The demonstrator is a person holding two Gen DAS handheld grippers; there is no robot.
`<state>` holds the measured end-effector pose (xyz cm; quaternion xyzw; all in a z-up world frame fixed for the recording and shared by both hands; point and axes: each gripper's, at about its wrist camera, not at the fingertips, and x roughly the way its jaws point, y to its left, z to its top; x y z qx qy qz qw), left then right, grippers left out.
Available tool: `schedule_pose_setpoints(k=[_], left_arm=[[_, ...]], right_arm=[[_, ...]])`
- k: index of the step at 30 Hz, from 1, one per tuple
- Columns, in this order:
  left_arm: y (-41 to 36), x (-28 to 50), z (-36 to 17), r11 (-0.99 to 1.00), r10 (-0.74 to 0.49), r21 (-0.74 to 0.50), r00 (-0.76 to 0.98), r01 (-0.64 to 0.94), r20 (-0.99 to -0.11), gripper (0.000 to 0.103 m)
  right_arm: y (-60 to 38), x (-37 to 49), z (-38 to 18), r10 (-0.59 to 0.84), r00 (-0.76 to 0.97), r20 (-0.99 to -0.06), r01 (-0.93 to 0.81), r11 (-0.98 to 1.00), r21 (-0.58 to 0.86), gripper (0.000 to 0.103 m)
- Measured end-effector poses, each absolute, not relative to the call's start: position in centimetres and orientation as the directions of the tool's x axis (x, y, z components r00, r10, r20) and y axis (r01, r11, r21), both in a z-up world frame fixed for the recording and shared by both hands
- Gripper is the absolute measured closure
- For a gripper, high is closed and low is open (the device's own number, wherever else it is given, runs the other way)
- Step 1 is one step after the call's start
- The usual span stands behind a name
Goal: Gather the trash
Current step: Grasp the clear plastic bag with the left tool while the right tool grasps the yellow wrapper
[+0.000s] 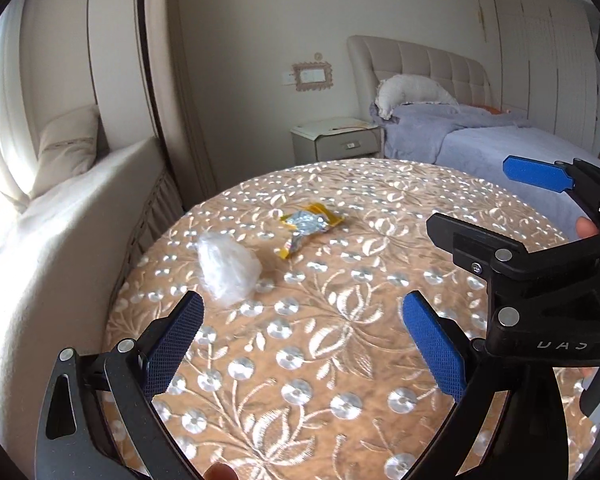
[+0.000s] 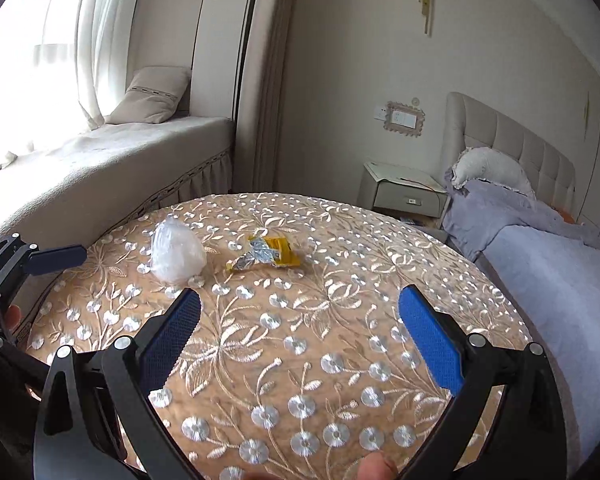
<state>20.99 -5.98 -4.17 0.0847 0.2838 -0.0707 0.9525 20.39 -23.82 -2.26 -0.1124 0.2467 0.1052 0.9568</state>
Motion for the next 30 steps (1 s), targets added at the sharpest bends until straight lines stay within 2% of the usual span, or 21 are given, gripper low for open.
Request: schedule_pose_setpoints(k=[6,16,21,22,24,25,26,30], left_arm=[[-3.6,25.7,-4.9,0.985,-0.024,0.127,0.814,0.119,-0.58,0.005],[-1.1,33.4,-7.2,0.99,0.055,0.136,0.78,0.038,-0.623,0.005],[-0.3,36.2,-8.8,0.995,0.002,0.076,0.739,0.067,-0.674,0.007],[-0.3,36.7,-9.2,0.995,-0.004,0.071,0.725,0.073,-0.689,0.009],[-0.2,37.9,-10.1,0.995,-0.013,0.06,0.691,0.082,-0.722,0.03],[-0.1,38.5,-10.7,0.995,-0.02,0.05,0.672,0.085,-0.74,0.038],[0.0,39.1,-11.2,0.996,-0.031,0.034,0.646,0.088,-0.762,0.054],[0.3,39.1,-11.9,0.995,-0.062,0.006,0.644,0.103,-0.762,0.067]], right_arm=[[-20.8,25.6,-2.9,0.144,0.85,-0.507,-0.294,0.928,-0.229,0.004],[-18.8,34.2,-5.9,0.148,0.815,-0.561,-0.321,0.92,-0.224,0.004],[-19.0,38.2,-8.1,0.149,0.759,-0.634,-0.342,0.92,-0.193,0.004],[-18.9,38.8,-8.6,0.147,0.751,-0.644,-0.343,0.92,-0.189,0.004],[-18.8,40.1,-9.5,0.134,0.735,-0.664,-0.342,0.92,-0.192,0.004],[-18.8,40.7,-9.9,0.134,0.723,-0.678,-0.345,0.92,-0.186,0.004],[-18.7,41.2,-10.4,0.139,0.707,-0.693,-0.351,0.92,-0.173,0.004],[-18.4,42.6,-11.8,0.133,0.667,-0.733,-0.354,0.922,-0.155,0.004]])
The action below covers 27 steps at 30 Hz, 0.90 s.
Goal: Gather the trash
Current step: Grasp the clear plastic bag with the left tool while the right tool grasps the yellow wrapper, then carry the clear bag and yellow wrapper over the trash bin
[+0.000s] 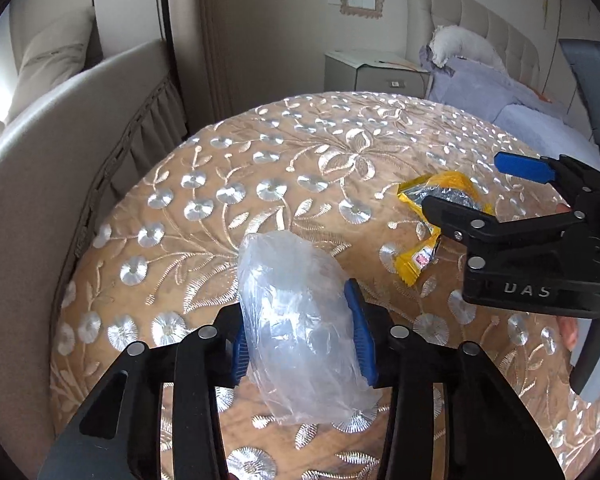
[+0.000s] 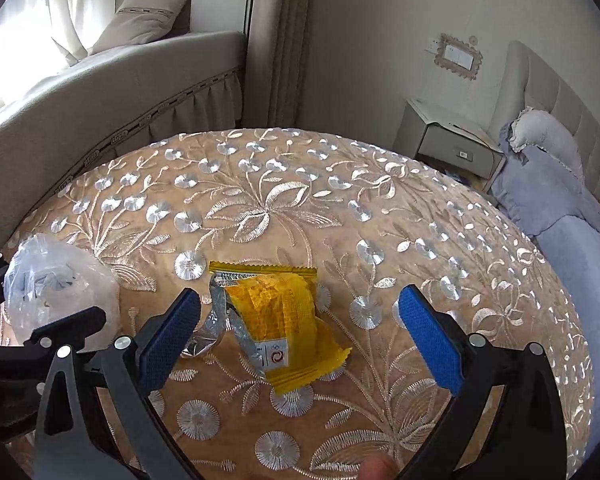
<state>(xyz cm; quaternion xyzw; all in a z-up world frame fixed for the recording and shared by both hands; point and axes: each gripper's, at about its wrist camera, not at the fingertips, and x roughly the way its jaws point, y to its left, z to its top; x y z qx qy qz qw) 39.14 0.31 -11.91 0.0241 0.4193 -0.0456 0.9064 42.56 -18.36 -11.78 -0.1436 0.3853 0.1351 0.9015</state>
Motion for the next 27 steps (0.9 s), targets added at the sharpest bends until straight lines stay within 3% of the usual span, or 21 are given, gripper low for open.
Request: schedule_pose_setpoints(k=[8,9,10,13,15,22,27], left_arm=[[-0.1,38.3,-11.0,0.995,-0.054,0.019,0.679,0.1,-0.732,0.07],[-0.3,38.2,-10.8,0.994,-0.056,0.023,0.683,0.106,-0.728,0.07],[-0.4,38.0,-10.6,0.994,-0.06,0.023,0.688,0.111,-0.723,0.07],[-1.1,37.4,-10.2,0.992,-0.063,0.028,0.697,0.119,-0.714,0.07],[-1.5,36.7,-9.8,0.992,-0.066,0.03,0.702,0.123,-0.709,0.07],[-3.4,32.4,-7.6,0.988,-0.126,-0.021,0.736,0.151,-0.666,0.07],[-5.8,28.8,-5.6,0.983,-0.135,0.01,0.768,0.181,-0.625,0.07]], right_arm=[[-18.1,43.5,-13.0,0.136,0.633,-0.762,-0.358,0.924,-0.133,0.005],[-18.0,43.5,-13.2,0.128,0.633,-0.763,-0.356,0.924,-0.14,0.013],[-17.9,43.4,-13.3,0.119,0.632,-0.765,-0.354,0.923,-0.148,0.03],[-17.8,43.2,-13.8,0.134,0.605,-0.785,-0.375,0.918,-0.132,0.065],[-17.8,42.5,-13.3,0.117,0.614,-0.781,-0.375,0.913,-0.158,0.072],[-20.3,37.3,-9.8,0.136,0.67,-0.73,-0.36,0.919,-0.16,0.073],[-23.1,30.8,-6.1,0.169,0.723,-0.67,-0.349,0.926,-0.143,0.073]])
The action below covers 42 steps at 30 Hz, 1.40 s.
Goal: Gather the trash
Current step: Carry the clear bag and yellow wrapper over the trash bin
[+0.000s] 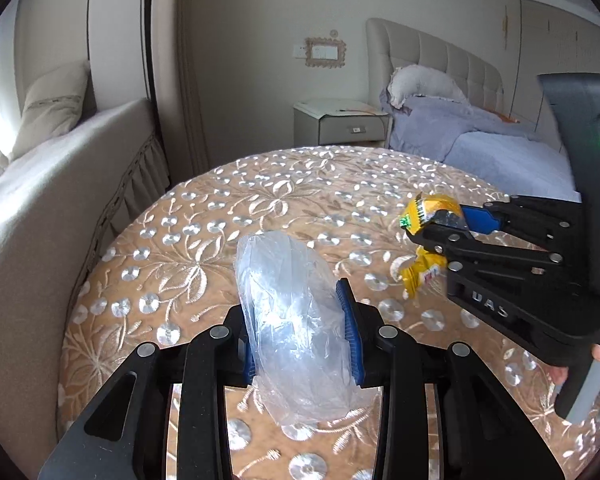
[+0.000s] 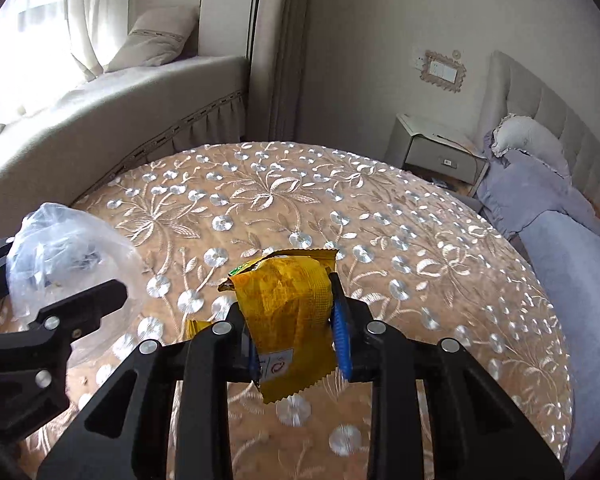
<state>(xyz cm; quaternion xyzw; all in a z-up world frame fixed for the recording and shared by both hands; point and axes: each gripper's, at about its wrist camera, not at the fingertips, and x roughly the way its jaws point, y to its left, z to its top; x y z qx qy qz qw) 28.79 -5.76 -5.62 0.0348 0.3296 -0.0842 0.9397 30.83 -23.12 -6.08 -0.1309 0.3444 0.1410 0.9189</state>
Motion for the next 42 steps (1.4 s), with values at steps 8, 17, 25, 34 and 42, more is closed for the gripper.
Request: schedule_pose_setpoints(k=[8,17,25,34,42], left_arm=[[-11.4,22.3,-3.4,0.959,-0.212,0.032,0.791,0.281,-0.574,0.07],[-19.0,14.7,-3.1,0.905,-0.343,0.027,0.765,0.424,-0.545,0.07],[-26.5,8.8,-3.7,0.826,-0.446,0.058,0.714,0.561,-0.54,0.07],[-34.8,5.2,-6.5,0.69,-0.551,0.063,0.58,0.721,-0.599,0.069],[-42.7,3.5,-9.4,0.573,-0.584,0.063,0.461,0.817,-0.668,0.069]], right_arm=[[-27.5,19.4,-2.1,0.159,0.81,-0.565,-0.314,0.93,-0.189,0.073],[-34.6,9.8,-0.7,0.013,0.874,-0.485,-0.118,0.975,-0.186,0.073],[-40.2,3.5,-1.6,-0.093,0.882,-0.461,0.03,0.99,-0.141,0.073],[-47.8,-1.9,-4.3,-0.241,0.839,-0.488,0.233,0.969,-0.077,0.073],[-53.5,-4.6,-7.2,-0.336,0.783,-0.523,0.37,0.928,-0.041,0.071]])
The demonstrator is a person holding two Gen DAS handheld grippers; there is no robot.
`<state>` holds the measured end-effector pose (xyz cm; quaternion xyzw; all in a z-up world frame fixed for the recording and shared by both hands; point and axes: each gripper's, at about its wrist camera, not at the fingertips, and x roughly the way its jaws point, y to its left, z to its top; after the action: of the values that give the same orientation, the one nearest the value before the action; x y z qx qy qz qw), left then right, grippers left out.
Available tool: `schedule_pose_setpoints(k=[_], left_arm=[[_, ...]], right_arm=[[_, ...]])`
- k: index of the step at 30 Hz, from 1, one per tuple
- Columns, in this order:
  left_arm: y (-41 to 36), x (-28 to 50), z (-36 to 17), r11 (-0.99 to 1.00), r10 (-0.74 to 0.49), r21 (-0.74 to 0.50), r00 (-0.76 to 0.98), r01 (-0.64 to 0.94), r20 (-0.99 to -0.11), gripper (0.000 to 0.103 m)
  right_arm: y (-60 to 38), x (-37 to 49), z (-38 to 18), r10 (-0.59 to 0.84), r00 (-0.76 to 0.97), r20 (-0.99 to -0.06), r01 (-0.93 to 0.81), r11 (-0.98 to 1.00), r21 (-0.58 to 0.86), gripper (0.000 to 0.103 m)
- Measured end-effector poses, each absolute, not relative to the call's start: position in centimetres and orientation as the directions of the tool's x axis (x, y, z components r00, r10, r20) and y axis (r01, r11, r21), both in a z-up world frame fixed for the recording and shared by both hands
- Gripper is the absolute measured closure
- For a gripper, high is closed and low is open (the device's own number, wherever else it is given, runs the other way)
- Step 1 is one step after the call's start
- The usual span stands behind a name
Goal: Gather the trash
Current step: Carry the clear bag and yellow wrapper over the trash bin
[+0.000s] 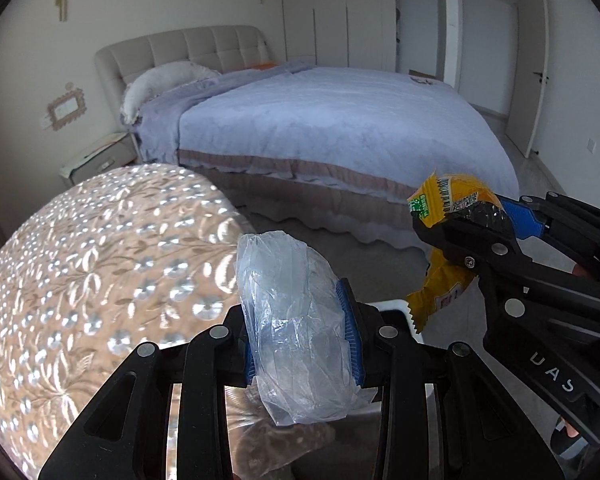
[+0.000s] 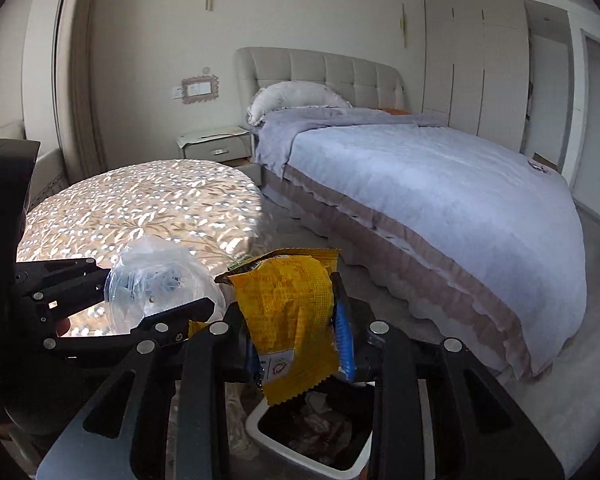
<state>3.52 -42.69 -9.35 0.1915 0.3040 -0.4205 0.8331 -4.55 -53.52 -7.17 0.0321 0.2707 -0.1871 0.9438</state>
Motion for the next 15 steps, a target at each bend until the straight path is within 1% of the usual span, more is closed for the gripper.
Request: schedule_pose_setpoints(k=[9,15], left_arm=[[-49.2,3.2,-14.6,0.489,-0.549,0.04,0.343,0.871,-0.762,0.069],[-52.5,3.2,-19.2,0.442,-0.498,0.03,0.273,0.896,-0.823,0.069]], right_arm=[[-59.6,-4.4,-11.3,-0.348,0.712,-0.61,0.446,0.895,0.01,0.071],[-63.6,-3.6,-14.5,-0.275,0.668,-0.691,0.465,0.879,0.101,0.071]])
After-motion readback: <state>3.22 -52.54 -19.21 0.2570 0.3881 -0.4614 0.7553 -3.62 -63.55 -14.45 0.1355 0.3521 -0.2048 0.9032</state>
